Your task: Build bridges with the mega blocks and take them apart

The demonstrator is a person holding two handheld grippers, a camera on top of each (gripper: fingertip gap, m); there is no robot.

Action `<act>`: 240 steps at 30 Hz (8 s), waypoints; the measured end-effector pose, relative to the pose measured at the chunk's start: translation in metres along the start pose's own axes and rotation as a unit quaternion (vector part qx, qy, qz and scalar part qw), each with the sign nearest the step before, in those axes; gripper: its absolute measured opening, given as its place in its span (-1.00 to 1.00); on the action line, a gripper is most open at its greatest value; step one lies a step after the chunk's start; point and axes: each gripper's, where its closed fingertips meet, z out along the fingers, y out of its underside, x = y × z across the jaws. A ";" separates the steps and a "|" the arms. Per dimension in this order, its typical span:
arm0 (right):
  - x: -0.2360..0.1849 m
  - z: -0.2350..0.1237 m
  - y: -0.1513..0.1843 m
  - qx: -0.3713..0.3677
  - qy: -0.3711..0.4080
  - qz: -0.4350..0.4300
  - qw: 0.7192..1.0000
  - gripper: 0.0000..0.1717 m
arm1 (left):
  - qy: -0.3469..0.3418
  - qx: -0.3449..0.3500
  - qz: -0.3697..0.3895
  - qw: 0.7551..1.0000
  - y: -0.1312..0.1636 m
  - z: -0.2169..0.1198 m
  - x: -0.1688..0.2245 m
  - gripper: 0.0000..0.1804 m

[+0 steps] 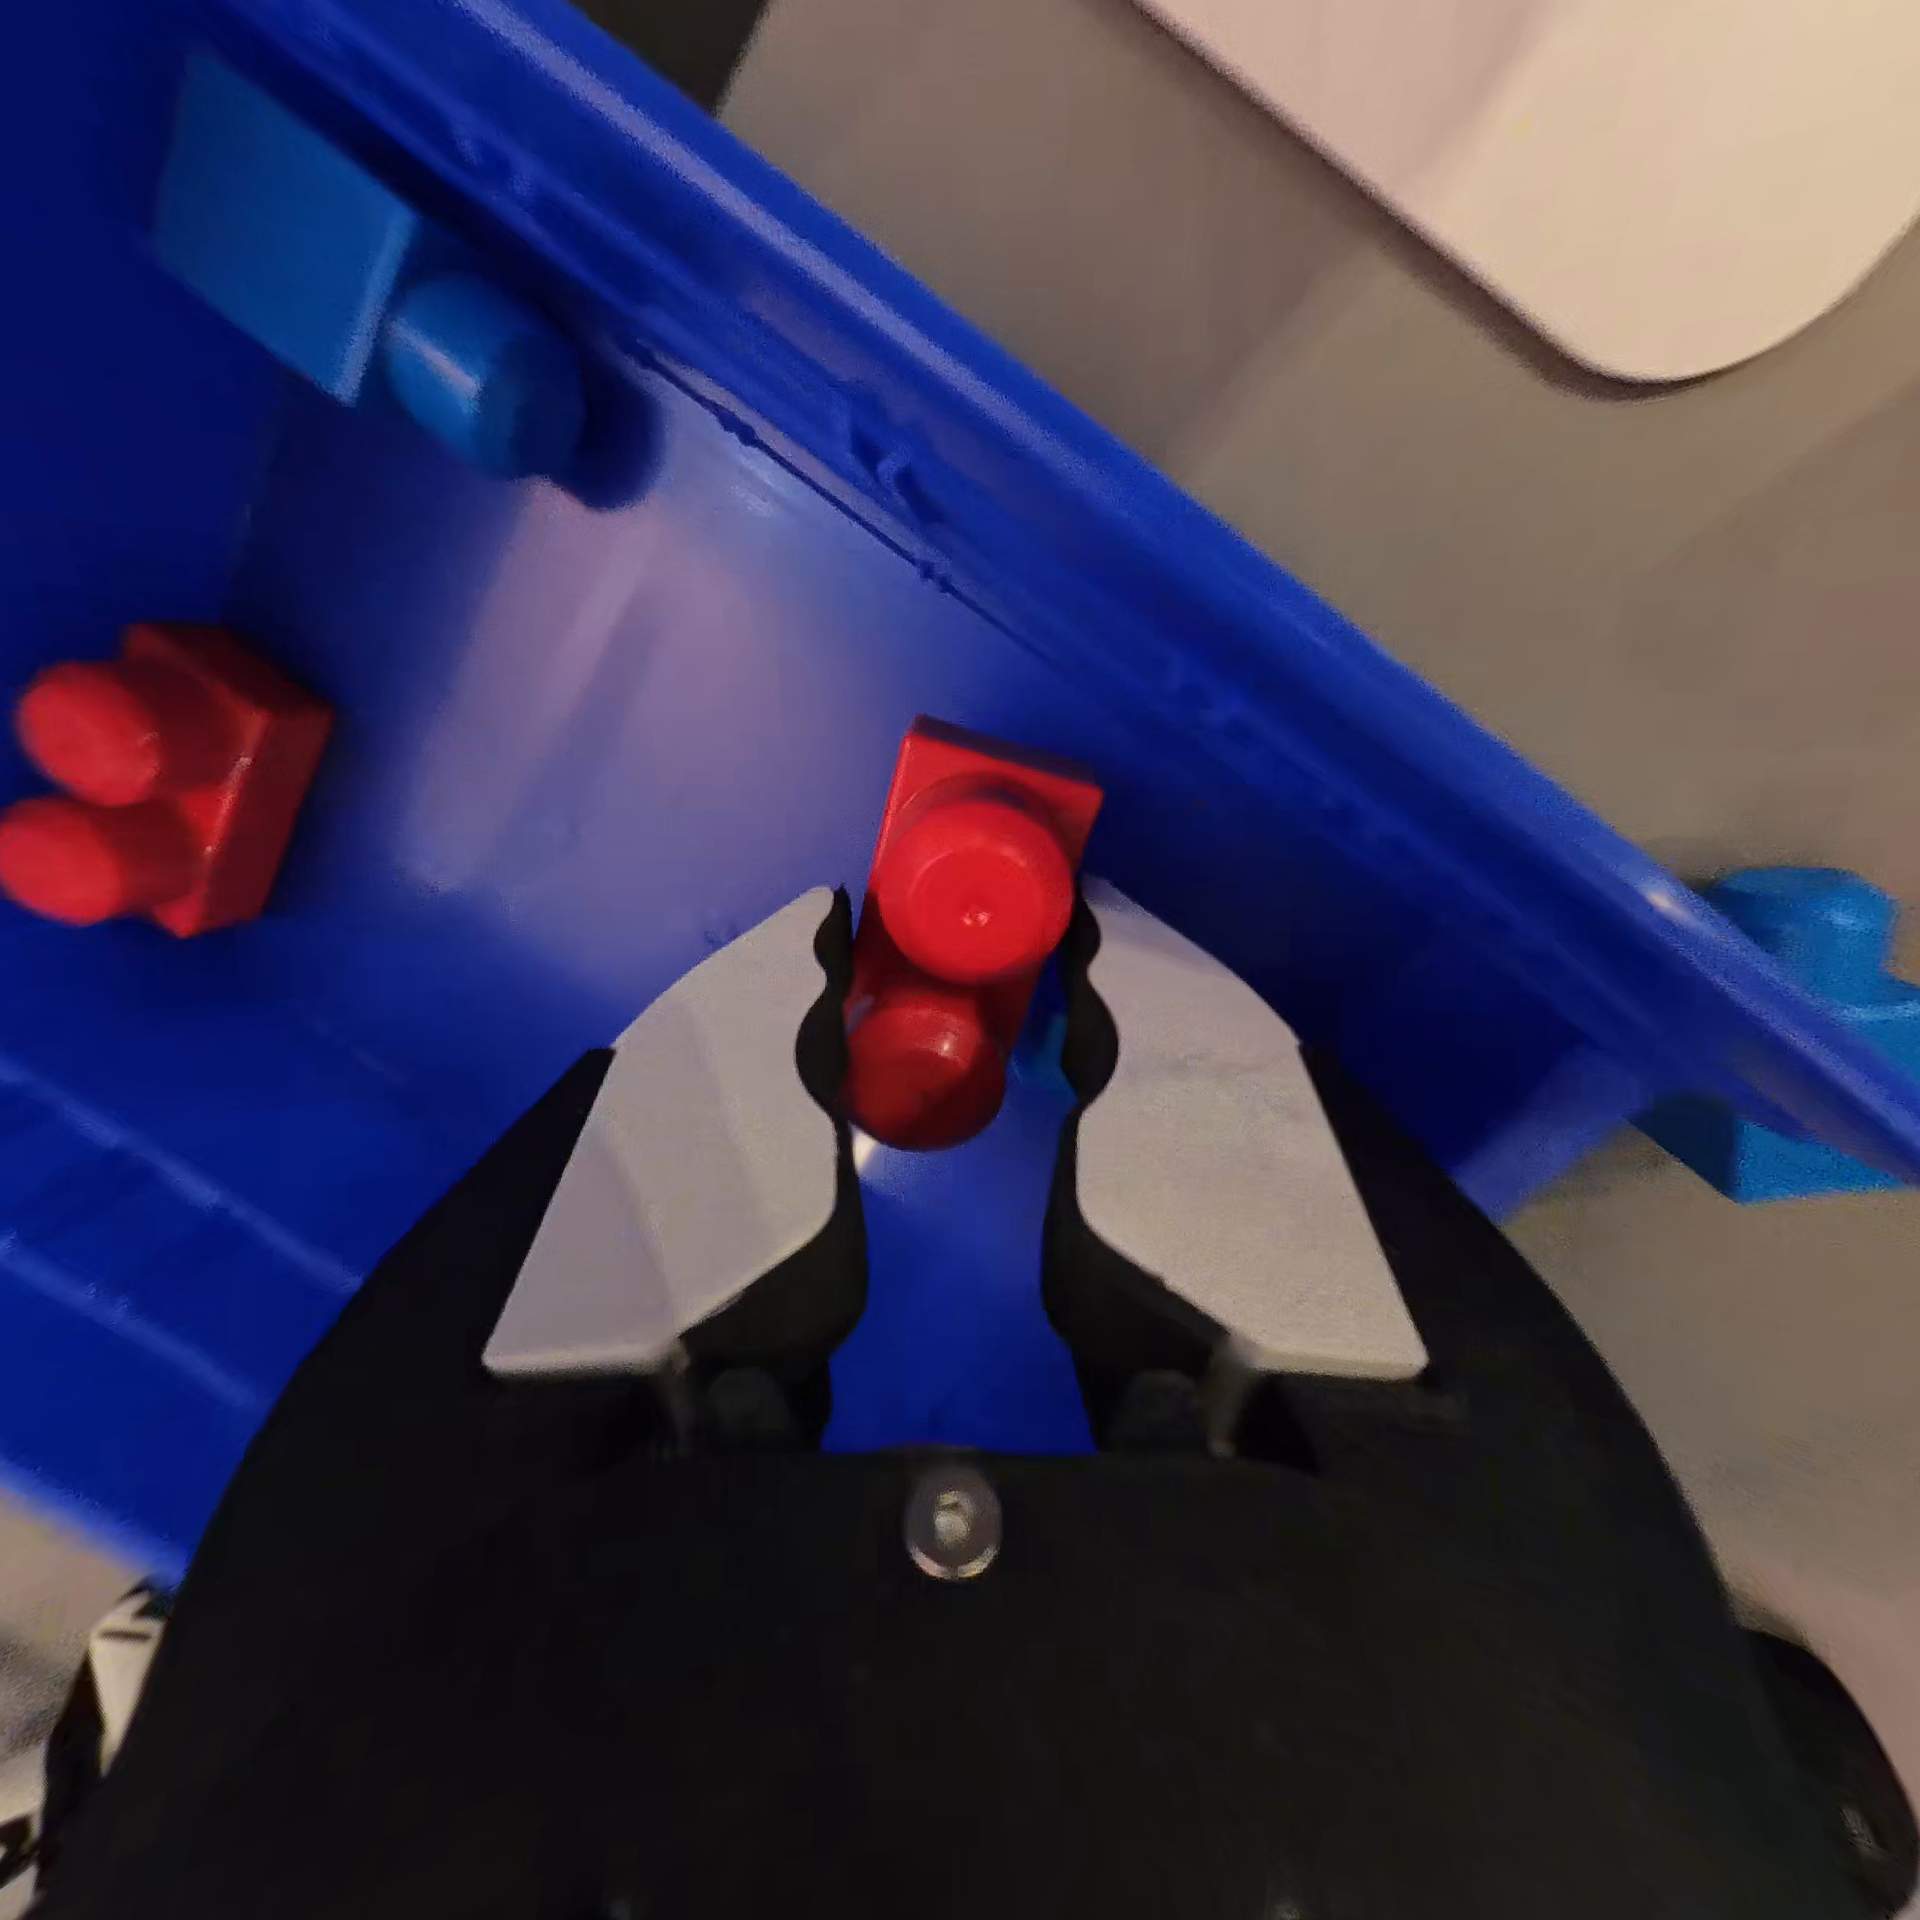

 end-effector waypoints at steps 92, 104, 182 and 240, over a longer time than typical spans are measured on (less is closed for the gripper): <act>-0.022 0.037 -0.010 -0.084 -0.100 0.019 0.991 -1.00 | -0.015 0.128 -0.077 0.989 0.042 -0.030 0.182 -0.23; -0.015 0.034 -0.010 -0.060 -0.099 0.037 0.993 -1.00 | 0.191 0.179 -0.058 0.963 0.015 -0.006 0.223 -0.09; -0.010 0.011 -0.030 -0.051 -0.098 0.016 0.994 -0.92 | 0.108 0.260 0.014 0.959 -0.015 -0.018 0.287 -0.16; 0.020 -0.084 -0.204 0.224 -0.146 0.220 0.938 -0.81 | -0.322 0.468 0.250 0.784 -0.108 -0.222 0.263 -0.16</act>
